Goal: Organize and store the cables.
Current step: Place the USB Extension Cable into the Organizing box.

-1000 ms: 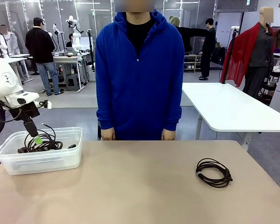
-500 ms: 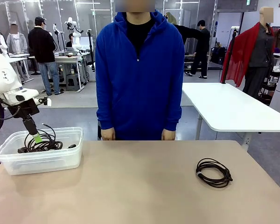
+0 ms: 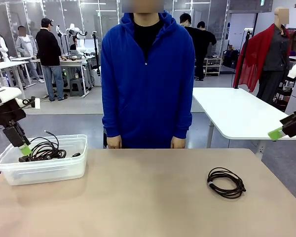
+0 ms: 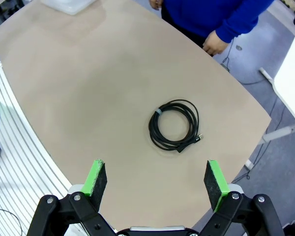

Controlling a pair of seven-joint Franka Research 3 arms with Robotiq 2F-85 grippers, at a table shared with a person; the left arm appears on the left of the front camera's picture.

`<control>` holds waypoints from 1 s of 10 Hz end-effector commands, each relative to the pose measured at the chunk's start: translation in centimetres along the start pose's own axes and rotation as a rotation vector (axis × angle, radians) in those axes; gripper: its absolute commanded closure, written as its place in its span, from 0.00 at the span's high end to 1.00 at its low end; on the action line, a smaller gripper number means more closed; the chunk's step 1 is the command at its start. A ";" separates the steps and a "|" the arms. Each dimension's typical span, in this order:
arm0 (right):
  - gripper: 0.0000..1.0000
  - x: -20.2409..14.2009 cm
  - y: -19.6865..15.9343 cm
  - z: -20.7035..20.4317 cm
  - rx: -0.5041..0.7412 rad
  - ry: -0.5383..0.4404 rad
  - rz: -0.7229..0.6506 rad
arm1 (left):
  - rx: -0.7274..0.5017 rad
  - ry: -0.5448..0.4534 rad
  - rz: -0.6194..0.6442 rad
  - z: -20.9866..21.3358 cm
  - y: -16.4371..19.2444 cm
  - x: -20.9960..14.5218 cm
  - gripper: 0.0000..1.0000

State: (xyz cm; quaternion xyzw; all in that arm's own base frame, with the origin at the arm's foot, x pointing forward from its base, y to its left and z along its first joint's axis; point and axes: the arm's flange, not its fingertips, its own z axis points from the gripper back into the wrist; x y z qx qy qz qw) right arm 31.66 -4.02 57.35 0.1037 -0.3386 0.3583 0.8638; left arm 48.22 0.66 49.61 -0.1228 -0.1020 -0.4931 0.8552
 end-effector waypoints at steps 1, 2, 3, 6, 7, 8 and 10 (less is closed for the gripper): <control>1.00 2.5 0.0 -0.4 -0.020 0.047 -0.062 | 0.090 -0.132 0.019 0.6 -5.7 -1.5 1.00; 1.00 3.1 -0.8 -1.2 -0.013 0.056 -0.069 | 0.106 -0.179 0.001 0.9 -6.6 -1.6 1.00; 1.00 3.7 -1.2 -1.9 -0.021 0.081 -0.075 | 0.125 -0.217 0.006 1.7 -7.7 -2.1 1.00; 1.00 5.1 -2.3 -5.2 -0.026 0.153 -0.158 | 0.196 -0.284 -0.018 3.5 -11.0 -3.4 1.00; 1.00 5.7 -2.6 -6.4 -0.051 0.177 -0.176 | 0.207 -0.291 -0.030 3.5 -11.5 -3.8 1.00; 1.00 6.3 -2.7 -8.0 -0.073 0.200 -0.189 | 0.210 -0.302 -0.056 3.4 -11.9 -4.0 1.00; 1.00 7.4 -3.1 -11.3 -0.111 0.262 -0.236 | 0.226 -0.318 -0.075 3.3 -13.2 -4.3 1.00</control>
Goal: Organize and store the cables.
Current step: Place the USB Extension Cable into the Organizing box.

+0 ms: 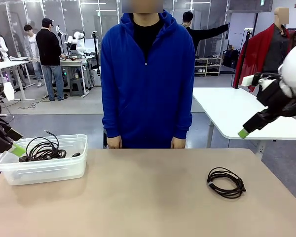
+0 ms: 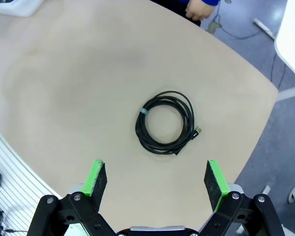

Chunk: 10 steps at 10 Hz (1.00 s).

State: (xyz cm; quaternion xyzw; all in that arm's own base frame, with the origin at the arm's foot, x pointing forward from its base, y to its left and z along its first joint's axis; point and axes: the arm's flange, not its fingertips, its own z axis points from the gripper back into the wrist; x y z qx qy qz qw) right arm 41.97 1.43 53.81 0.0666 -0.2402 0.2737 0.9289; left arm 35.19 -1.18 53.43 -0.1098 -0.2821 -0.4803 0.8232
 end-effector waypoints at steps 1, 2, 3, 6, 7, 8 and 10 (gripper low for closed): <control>1.00 2.4 0.0 -2.3 -0.073 0.063 -0.072 | 0.030 -0.018 -0.023 -0.1 -0.7 -0.6 1.00; 1.00 2.9 0.0 -4.9 -0.107 0.113 -0.099 | 0.018 -0.014 -0.025 -0.2 -0.4 -0.5 1.00; 1.00 3.0 -0.1 -6.3 -0.096 0.134 -0.115 | 0.010 -0.030 -0.025 -0.2 -0.2 -0.5 1.00; 1.00 2.6 -0.4 -10.5 -0.111 0.208 -0.141 | 0.020 -0.029 -0.045 0.5 0.0 -0.6 1.00; 1.00 2.4 -0.2 -11.2 -0.107 0.230 -0.138 | 0.018 0.045 -0.145 1.3 0.2 -0.9 1.00; 1.00 2.3 -0.2 -12.0 -0.114 0.241 -0.136 | -0.010 0.034 -0.201 2.0 1.4 -1.3 1.00; 1.00 1.8 -0.1 -13.6 -0.126 0.272 -0.137 | 0.015 0.076 -0.325 2.6 1.9 -1.9 1.00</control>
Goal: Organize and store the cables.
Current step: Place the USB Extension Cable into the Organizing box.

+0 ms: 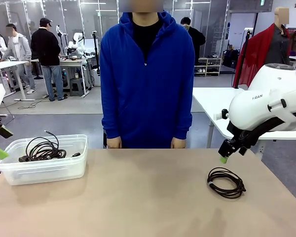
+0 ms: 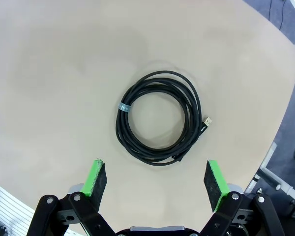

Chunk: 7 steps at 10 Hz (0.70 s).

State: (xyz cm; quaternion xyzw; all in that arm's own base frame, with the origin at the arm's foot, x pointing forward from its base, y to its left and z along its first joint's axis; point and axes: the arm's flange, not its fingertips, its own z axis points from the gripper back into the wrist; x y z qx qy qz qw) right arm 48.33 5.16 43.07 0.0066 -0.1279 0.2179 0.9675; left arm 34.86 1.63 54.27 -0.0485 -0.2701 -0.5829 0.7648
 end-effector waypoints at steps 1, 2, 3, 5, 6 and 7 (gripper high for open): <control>1.00 0.6 0.1 -1.1 -0.036 0.018 -0.035 | 0.003 0.019 -0.064 0.3 0.6 -0.4 1.00; 1.00 0.6 0.1 -1.6 -0.036 0.021 -0.038 | 0.001 0.015 -0.056 0.2 0.6 -0.5 1.00; 1.00 0.6 0.3 -1.7 -0.031 0.031 -0.046 | -0.015 0.013 -0.060 0.1 0.7 -0.5 1.00; 1.00 0.0 0.1 -1.6 0.004 0.029 -0.010 | 0.006 0.013 -0.052 0.3 0.2 -0.4 1.00; 1.00 0.0 0.1 -1.6 0.004 0.029 -0.010 | 0.006 0.013 -0.052 0.3 0.2 -0.4 1.00; 1.00 0.0 0.1 -1.6 0.004 0.029 -0.010 | 0.006 0.013 -0.052 0.3 0.2 -0.4 1.00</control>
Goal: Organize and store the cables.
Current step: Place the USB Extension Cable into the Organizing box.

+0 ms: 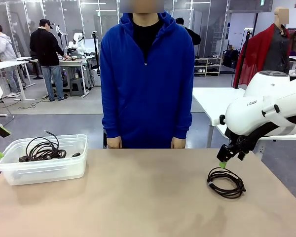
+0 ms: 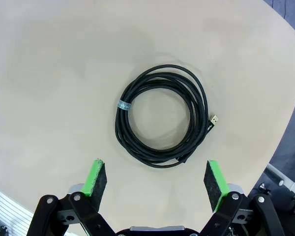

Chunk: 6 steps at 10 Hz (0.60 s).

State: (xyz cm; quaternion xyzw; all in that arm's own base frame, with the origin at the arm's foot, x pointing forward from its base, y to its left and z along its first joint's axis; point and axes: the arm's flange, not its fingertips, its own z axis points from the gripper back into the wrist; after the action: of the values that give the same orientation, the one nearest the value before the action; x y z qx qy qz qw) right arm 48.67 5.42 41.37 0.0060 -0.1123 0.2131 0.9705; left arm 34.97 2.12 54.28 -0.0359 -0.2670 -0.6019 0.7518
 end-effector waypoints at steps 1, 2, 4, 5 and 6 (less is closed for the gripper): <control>1.00 0.0 -0.1 0.1 -0.001 -0.002 0.001 | 0.002 -0.001 -0.001 0.1 0.0 0.0 1.00; 1.00 0.0 -0.1 0.1 -0.001 -0.002 0.001 | 0.002 -0.001 -0.001 0.1 0.0 0.0 1.00; 1.00 0.0 0.0 0.0 0.000 0.000 0.000 | 0.002 -0.001 -0.001 0.1 0.0 0.0 1.00; 1.00 0.6 -0.2 -0.7 0.042 0.033 -0.023 | 0.002 -0.001 -0.001 0.1 0.0 0.0 1.00; 1.00 1.1 -0.3 -1.7 0.077 0.066 -0.018 | 0.002 -0.001 -0.001 0.1 0.0 0.0 1.00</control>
State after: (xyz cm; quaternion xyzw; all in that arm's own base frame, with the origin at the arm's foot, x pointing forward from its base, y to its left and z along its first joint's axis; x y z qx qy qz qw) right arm 48.80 5.50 40.49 0.0175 -0.0929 0.2074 0.9737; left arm 34.96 2.12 54.29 -0.0359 -0.2670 -0.6019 0.7517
